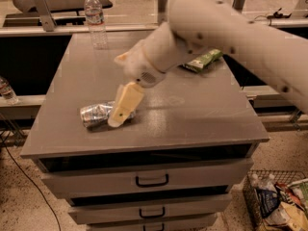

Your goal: Knock redbull can over

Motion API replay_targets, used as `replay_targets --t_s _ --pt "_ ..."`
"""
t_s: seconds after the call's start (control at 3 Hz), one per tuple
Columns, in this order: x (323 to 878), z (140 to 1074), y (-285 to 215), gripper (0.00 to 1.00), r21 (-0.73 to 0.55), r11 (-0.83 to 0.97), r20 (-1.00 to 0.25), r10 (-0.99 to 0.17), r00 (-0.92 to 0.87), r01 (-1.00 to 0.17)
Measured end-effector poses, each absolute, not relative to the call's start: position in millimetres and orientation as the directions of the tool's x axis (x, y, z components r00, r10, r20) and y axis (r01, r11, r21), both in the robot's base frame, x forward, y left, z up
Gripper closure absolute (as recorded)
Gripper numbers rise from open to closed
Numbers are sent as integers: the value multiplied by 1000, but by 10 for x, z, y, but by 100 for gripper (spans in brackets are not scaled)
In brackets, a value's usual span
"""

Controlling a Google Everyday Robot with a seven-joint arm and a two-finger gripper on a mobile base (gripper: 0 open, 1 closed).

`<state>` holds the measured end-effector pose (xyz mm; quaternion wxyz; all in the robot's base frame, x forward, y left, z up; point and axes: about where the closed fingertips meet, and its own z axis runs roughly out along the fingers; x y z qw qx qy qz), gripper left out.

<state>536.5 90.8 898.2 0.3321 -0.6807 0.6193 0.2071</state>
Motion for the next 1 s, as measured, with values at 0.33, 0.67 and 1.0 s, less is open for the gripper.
replay_targets --t_s 0.33,0.67,1.0 --pt "5418 9305 363 0 -267 61 -782 -597 180 -962" --pt "5448 9543 -315 0 -344 143 -800 -563 210 -928" --pt "5435 9591 -474 0 -363 162 -798 -563 216 -918"
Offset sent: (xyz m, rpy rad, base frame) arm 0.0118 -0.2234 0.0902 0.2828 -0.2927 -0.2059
